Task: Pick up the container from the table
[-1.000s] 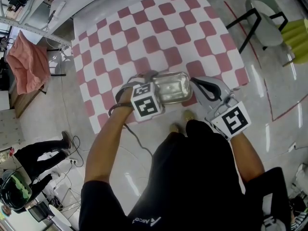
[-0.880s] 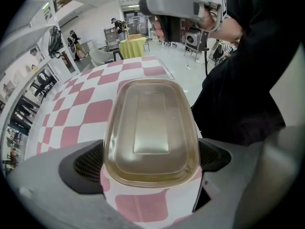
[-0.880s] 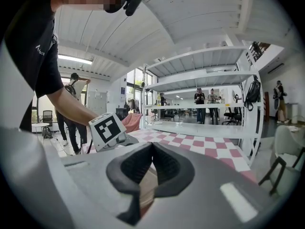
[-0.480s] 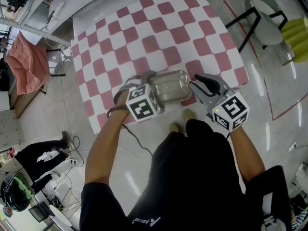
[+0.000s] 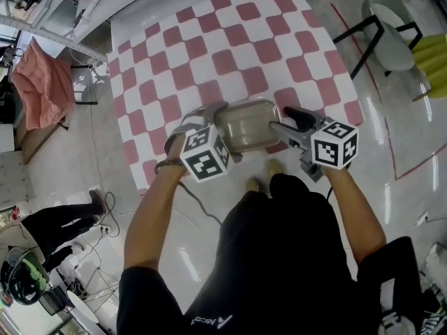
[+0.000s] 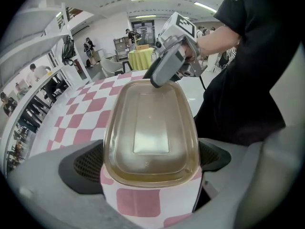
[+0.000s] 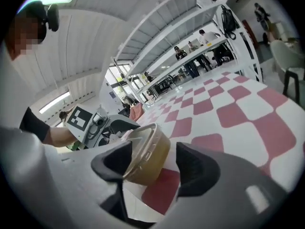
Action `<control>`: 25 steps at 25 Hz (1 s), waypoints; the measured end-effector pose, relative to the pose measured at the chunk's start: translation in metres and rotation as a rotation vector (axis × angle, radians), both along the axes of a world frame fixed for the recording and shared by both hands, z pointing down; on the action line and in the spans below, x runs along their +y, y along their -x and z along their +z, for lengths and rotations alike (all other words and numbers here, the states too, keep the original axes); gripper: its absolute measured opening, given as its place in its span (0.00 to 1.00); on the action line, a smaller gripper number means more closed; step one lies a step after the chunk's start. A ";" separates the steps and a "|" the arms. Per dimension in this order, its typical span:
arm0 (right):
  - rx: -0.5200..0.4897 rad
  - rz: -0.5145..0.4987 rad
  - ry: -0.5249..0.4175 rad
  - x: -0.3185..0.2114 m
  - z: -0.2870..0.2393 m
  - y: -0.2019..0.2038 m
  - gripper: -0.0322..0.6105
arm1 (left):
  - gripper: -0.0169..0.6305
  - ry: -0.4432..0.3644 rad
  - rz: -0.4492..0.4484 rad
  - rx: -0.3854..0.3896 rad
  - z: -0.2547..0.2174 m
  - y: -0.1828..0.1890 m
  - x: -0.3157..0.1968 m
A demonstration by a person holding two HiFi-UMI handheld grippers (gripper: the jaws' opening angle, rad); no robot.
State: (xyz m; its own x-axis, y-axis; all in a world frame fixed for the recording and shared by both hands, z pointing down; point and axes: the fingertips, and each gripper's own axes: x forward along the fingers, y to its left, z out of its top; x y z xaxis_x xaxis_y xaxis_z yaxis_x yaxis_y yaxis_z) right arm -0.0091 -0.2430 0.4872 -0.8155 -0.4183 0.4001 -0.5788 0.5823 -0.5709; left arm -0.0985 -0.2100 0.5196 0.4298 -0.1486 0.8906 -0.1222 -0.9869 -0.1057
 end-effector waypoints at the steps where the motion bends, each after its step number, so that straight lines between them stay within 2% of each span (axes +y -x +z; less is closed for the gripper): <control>1: -0.027 -0.005 0.032 0.000 0.001 0.002 0.48 | 0.95 -0.007 0.000 0.001 -0.002 0.000 0.000; 6: -0.172 -0.050 0.161 0.001 0.000 0.016 0.49 | 0.95 -0.024 0.001 0.005 -0.011 -0.002 0.001; 10: -0.255 -0.077 0.216 0.000 -0.003 0.023 0.49 | 0.95 -0.028 -0.006 0.012 -0.018 -0.003 0.001; 20: -0.364 -0.091 0.327 0.003 0.006 0.022 0.45 | 0.95 -0.043 -0.001 0.017 -0.022 -0.001 0.007; 25: -0.421 -0.080 0.343 0.002 -0.002 0.024 0.43 | 0.95 -0.053 0.007 0.018 -0.023 -0.003 0.005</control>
